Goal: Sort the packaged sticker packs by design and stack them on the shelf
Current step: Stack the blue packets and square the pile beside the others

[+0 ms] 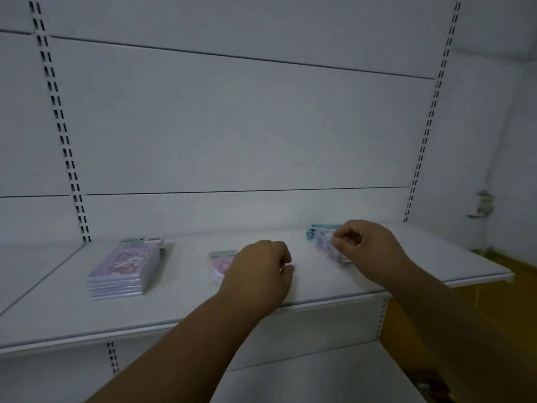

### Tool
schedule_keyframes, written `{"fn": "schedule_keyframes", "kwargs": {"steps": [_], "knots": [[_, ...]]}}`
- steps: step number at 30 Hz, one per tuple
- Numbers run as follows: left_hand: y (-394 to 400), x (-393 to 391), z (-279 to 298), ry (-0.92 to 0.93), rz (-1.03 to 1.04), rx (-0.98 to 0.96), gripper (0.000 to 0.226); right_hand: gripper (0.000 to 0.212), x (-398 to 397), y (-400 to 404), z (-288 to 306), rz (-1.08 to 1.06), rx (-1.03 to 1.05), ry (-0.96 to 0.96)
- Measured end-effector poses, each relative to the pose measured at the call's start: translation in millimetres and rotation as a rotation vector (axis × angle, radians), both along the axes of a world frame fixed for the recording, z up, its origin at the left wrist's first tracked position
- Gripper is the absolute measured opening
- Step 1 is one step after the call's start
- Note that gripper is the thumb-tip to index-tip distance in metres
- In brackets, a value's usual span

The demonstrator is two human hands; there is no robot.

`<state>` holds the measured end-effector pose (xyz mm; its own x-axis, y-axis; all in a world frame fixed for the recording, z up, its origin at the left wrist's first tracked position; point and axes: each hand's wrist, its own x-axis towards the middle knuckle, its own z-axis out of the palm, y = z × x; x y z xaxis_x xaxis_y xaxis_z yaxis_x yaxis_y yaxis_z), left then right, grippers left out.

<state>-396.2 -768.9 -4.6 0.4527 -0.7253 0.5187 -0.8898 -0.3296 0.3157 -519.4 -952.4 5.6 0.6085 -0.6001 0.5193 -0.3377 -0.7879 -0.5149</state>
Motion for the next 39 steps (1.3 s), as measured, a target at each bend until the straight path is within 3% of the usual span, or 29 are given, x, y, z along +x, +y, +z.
{"fn": "schedule_keyframes", "kwargs": {"steps": [4, 8, 11, 13, 16, 21, 23, 28, 35, 39], "knots": [[-58, -15, 1, 0.137, 0.052, 0.028, 0.021, 0.012, -20, -60, 3, -0.078, 0.023, 0.031], [-120, -21, 3, 0.269, 0.142, 0.119, 0.04, 0.043, -9, -103, 3, -0.11, 0.201, 0.32], [-151, -32, 3, 0.32, 0.165, 0.235, 0.055, 0.039, 0, -115, -6, -0.035, 0.319, 0.363], [-165, -38, -1, 0.336, 0.205, 0.229, 0.044, 0.035, 3, -117, -12, -0.004, 0.359, 0.287], [-172, -42, -6, 0.498, 0.277, 0.052, 0.037, 0.02, 0, -114, -14, 0.073, 0.51, 0.096], [-161, -44, -10, 0.972, 0.111, -0.455, 0.067, 0.029, -2, -109, -22, 0.282, 0.755, -0.124], [-155, -41, -12, 0.991, 0.067, -0.533, 0.069, 0.03, 2, -105, -22, 0.299, 0.79, -0.185], [-143, -45, -16, 0.835, -0.028, -0.48, 0.038, 0.03, 13, -82, -20, 0.417, 0.893, -0.321], [-136, -34, -12, 0.874, -0.113, -0.317, 0.035, 0.018, 16, -86, -23, 0.459, 0.87, -0.206], [-139, -30, -11, 0.877, -0.136, -0.266, 0.035, 0.022, 11, -89, -23, 0.456, 0.835, -0.118]]}}
